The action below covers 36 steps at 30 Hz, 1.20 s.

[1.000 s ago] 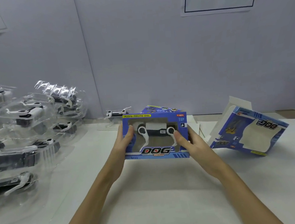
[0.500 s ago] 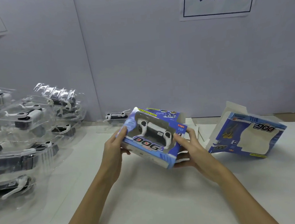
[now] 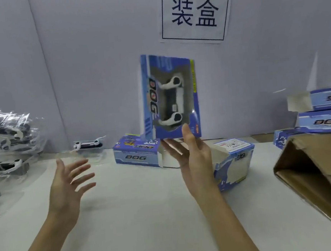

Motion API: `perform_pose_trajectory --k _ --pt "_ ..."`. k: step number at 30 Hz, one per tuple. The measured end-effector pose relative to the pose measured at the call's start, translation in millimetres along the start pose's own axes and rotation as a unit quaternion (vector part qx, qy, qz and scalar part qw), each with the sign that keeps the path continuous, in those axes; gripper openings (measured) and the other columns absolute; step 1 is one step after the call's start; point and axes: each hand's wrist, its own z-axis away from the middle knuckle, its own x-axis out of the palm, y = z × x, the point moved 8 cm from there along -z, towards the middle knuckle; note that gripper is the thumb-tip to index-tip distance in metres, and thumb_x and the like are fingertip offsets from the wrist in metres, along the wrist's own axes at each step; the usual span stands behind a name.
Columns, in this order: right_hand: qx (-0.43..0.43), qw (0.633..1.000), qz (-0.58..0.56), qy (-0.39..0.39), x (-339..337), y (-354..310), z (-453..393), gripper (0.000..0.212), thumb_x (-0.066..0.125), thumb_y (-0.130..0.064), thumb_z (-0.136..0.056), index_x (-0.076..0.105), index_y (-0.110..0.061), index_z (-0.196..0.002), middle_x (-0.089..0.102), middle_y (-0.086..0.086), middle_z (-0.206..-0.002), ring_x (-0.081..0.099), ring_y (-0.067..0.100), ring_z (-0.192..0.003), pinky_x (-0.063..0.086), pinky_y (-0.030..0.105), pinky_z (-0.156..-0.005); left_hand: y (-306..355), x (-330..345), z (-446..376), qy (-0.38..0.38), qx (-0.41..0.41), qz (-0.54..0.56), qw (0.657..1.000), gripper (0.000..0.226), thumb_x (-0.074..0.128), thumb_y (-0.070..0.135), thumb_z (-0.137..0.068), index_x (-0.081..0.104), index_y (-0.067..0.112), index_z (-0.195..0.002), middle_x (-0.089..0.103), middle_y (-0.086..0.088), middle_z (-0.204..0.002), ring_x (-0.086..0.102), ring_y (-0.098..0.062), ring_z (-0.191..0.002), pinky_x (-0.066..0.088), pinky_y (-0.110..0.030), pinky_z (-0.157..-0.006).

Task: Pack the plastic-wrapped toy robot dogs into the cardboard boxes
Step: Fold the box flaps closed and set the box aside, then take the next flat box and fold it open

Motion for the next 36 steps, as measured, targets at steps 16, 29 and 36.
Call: perform_pose_trajectory --k 16,29,36 --pt "0.052 0.732 0.584 0.347 -164.4 -110.1 -43.6 0.091 0.079 -0.055 -0.084 0.031 -0.021 -0.154 0.028 0.02 -0.162 0.032 0.044 -0.146 0.028 0.056 -0.119 -9.1 33.5 10.7 -0.087 -0.017 -0.073 0.993 0.066 0.034 0.058 -0.104 0.069 0.003 -0.108 0.072 -0.015 -0.104 0.062 -0.036 -0.086 0.048 -0.048 -0.078" --pt "0.147 0.929 0.269 0.207 -133.6 -15.9 -56.5 0.073 0.085 -0.016 -0.086 0.043 -0.003 -0.145 0.073 0.015 -0.111 0.073 0.02 -0.076 0.057 0.027 -0.049 -21.9 56.8 22.0 -0.166 0.025 -0.199 0.965 0.047 0.081 0.059 -0.081 0.077 0.023 -0.11 0.069 -0.016 -0.113 0.071 -0.026 -0.085 0.061 -0.048 -0.075" --pt "0.246 0.945 0.203 0.073 -80.5 43.6 -26.9 0.054 0.081 -0.036 -0.086 0.069 0.001 -0.124 0.076 0.016 -0.112 0.069 0.029 -0.099 0.055 0.046 -0.099 -31.5 116.0 63.2 -0.286 0.313 -0.373 0.825 0.121 0.089 0.018 -0.074 0.012 0.044 -0.163 0.018 0.016 -0.169 0.022 -0.01 -0.157 0.033 -0.032 -0.122"
